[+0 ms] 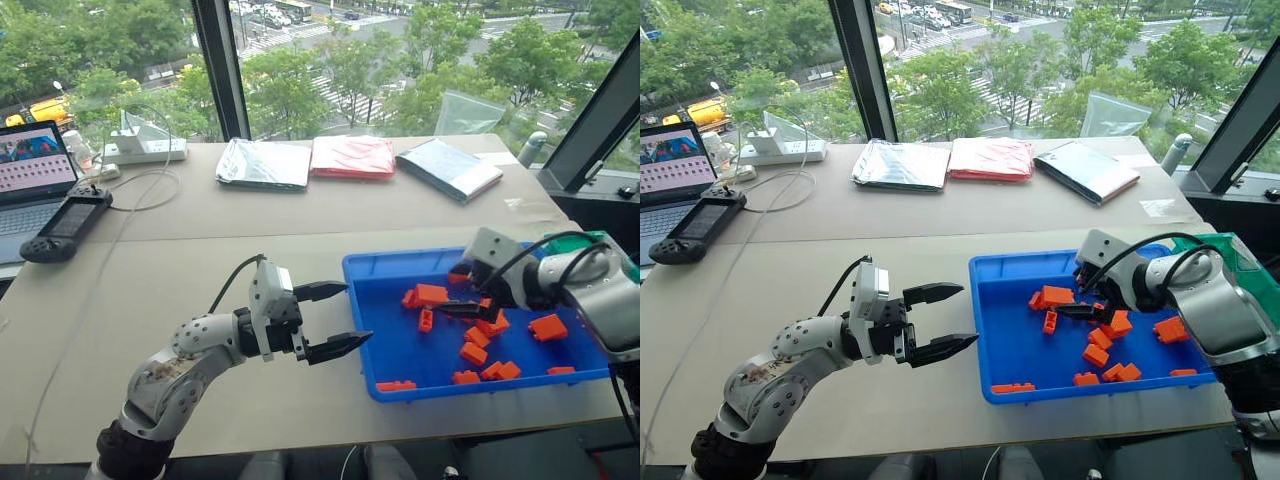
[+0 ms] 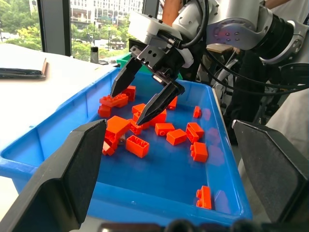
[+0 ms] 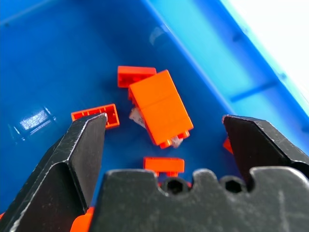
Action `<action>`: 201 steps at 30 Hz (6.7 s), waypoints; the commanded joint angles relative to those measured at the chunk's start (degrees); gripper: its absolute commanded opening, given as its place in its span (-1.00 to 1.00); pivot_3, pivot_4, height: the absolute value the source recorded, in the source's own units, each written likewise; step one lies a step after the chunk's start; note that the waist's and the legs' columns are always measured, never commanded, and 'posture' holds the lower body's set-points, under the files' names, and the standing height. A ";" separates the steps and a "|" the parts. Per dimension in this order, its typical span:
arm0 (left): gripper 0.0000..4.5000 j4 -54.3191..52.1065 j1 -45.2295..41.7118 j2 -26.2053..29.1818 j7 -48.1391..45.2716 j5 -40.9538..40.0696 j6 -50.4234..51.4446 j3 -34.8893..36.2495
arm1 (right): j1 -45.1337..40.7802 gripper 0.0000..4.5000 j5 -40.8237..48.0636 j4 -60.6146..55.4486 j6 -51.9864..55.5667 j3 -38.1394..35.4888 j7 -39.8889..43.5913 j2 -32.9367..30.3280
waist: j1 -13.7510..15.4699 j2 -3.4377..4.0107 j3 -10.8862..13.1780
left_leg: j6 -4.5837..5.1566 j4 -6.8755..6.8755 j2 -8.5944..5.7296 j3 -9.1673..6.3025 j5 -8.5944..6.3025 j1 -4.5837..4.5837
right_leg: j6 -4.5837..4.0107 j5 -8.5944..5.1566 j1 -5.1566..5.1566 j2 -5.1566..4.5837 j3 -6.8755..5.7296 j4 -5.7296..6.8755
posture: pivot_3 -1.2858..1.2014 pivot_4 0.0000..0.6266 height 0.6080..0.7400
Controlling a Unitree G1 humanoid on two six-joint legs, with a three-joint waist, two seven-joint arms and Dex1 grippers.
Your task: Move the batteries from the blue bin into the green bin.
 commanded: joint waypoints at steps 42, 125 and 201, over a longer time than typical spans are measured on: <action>1.00 -0.04 0.77 -2.47 -2.41 0.57 -4.52 1.16 | 7.60 -0.36 -12.16 -4.20 14.35 -13.98 -12.79 -6.77 | 1.02 0.00 -0.01 | -0.01 0.02 -0.06 -0.02 0.00 -0.13 | 0.01 0.01 -0.03 -0.15 -0.06 -0.03 | 0.03 -0.52 1.00; 1.00 2.30 -1.40 -3.49 -4.10 1.55 -5.01 0.35 | -2.78 0.54 -12.51 10.40 14.73 -38.91 -61.52 15.87 | 0.04 0.11 -0.09 | -0.02 0.00 -0.09 0.06 0.02 -0.10 | 0.03 0.03 -0.03 -0.04 0.07 0.01 | 0.03 -0.52 1.00; 1.00 11.05 -13.47 -25.93 50.14 22.93 2.75 10.84 | 9.77 0.99 -10.38 -12.46 1.18 -22.07 -58.61 28.19 | 0.87 -0.07 -0.03 | -0.20 -0.10 -0.29 -0.10 0.12 -0.22 | 0.12 0.00 -0.12 -0.17 0.03 -0.01 | 0.03 -0.52 1.00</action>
